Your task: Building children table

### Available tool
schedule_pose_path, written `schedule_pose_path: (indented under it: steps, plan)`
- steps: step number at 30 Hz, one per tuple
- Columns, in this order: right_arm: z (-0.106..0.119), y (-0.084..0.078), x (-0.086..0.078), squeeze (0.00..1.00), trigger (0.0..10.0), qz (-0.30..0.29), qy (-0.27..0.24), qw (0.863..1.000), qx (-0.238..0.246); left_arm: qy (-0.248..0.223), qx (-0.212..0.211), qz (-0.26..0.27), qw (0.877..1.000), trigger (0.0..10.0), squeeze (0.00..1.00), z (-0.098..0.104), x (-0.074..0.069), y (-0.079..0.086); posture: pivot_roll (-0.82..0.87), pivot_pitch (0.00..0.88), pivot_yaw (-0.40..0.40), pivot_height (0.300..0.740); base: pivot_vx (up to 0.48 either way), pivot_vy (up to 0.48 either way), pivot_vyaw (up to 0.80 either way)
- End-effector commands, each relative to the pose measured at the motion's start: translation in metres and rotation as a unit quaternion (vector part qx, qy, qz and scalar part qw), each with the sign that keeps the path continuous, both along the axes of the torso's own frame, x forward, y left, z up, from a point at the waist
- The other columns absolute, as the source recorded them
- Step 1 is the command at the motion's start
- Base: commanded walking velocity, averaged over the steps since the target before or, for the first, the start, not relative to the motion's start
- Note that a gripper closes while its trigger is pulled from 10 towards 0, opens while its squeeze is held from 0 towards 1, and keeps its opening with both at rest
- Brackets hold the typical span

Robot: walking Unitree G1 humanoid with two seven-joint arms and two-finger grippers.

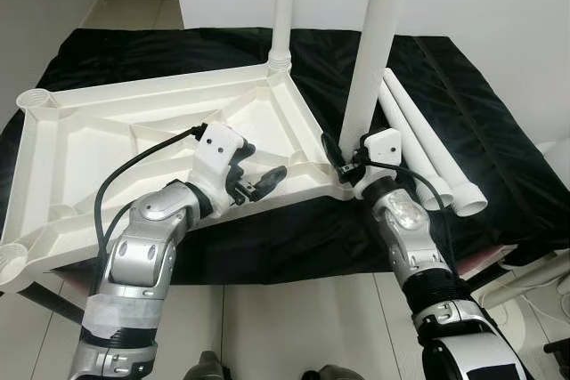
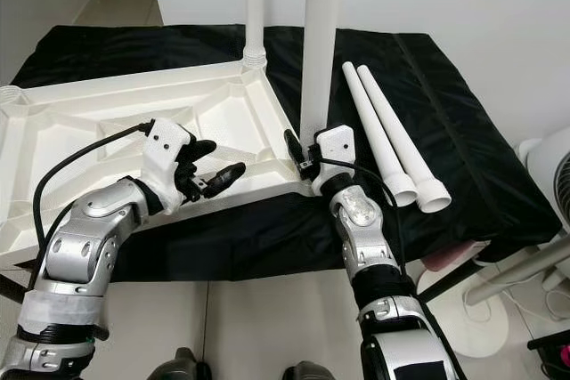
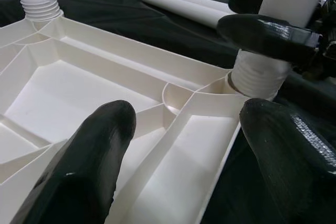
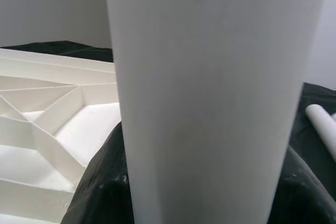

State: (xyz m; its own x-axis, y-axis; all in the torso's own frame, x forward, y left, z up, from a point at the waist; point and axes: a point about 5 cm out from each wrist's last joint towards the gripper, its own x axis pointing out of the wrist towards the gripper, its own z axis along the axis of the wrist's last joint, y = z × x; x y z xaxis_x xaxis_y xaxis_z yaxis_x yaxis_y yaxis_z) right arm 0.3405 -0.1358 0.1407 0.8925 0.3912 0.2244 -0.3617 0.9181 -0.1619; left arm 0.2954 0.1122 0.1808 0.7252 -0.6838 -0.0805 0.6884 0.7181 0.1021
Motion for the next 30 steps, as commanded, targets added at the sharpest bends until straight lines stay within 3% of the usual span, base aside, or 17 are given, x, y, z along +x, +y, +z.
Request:
schedule_pose_path:
  steps: [1, 12, 18, 22, 30]
  plan:
    - [-0.033, -0.009, -0.007, 0.00, 10.0, -0.014, 0.074, 0.997, -0.010, 0.002, 0.008, -0.042, 0.999, 10.0, 0.00, 0.002, -0.003, -0.005, -0.03, 0.041, 0.004, 0.740, 0.000, 0.000, 0.00]
    - [-0.034, -0.008, 0.001, 0.00, 10.0, -0.034, 0.097, 0.993, 0.057, -0.005, 0.006, -0.032, 0.999, 10.0, 0.00, 0.008, 0.001, -0.005, -0.04, 0.039, 0.016, 0.740, 0.000, 0.000, 0.00]
    - [-0.029, 0.010, 0.001, 0.00, 10.0, 0.018, 0.077, 0.996, 0.030, -0.010, 0.006, -0.023, 1.000, 10.0, 0.00, 0.011, 0.003, -0.004, -0.04, 0.037, 0.018, 0.740, 0.000, 0.000, 0.00]
    - [-0.029, 0.013, 0.001, 0.00, 10.0, 0.026, 0.073, 0.997, 0.025, -0.011, 0.006, -0.021, 1.000, 10.0, 0.00, 0.012, 0.004, -0.003, -0.03, 0.033, 0.018, 0.740, 0.000, 0.000, 0.00]
    - [-0.033, 0.022, -0.003, 0.00, 10.0, 0.078, 0.068, 0.994, -0.033, -0.013, 0.006, -0.022, 1.000, 10.0, 0.00, 0.013, 0.003, -0.004, -0.03, 0.026, 0.013, 0.740, 0.000, 0.000, 0.00]
